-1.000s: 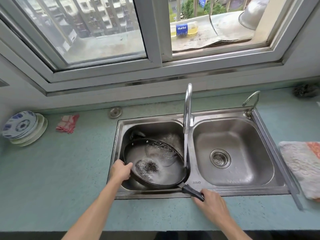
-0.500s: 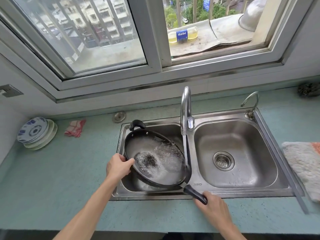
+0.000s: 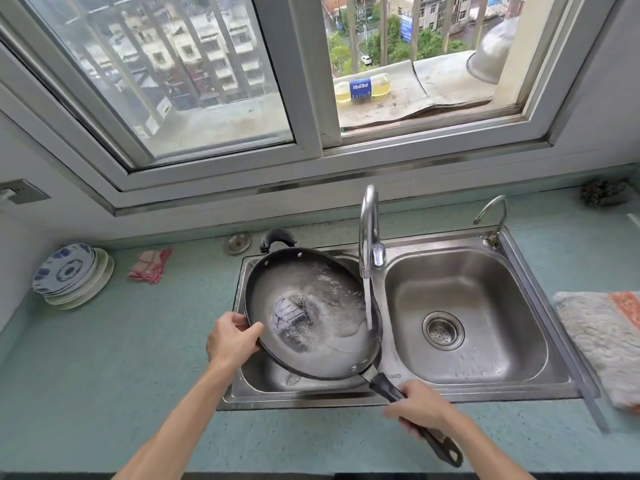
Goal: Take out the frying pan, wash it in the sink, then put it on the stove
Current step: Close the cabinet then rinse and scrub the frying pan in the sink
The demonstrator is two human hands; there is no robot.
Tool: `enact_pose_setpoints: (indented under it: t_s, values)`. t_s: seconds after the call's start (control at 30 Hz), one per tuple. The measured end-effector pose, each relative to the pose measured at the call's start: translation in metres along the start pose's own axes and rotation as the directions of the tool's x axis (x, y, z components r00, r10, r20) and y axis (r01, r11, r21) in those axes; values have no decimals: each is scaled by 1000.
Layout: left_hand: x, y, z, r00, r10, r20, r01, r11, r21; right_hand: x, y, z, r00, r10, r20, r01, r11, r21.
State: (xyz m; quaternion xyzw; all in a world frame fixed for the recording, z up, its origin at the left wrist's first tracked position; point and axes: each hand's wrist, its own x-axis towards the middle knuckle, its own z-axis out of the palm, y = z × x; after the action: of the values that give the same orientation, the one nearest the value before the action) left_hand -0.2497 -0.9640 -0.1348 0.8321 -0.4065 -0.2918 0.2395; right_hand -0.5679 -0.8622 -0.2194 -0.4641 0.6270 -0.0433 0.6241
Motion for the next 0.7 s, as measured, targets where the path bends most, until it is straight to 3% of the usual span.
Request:
enact_pose_setpoints:
  t_s: [0.1,0.2,0.37,0.7]
  values:
    - [6,-7,4,999,-21,28,23,998,-64,5,-4,-3,980,-45,-193,34,998,-60]
    - [10,-14,8,993,-90,71,101,981,-167,3,-11,-9,935,-96,-342,8,969,-248]
    - [11,-38,18,969,-181,166,229,910,-346,-6,-16,-12,901,-126,-415,-40,929,-369]
    - [7,-68,37,890,-293,350,440,754,-487,-10,-32,-19,853,-216,-474,-134,788,-601]
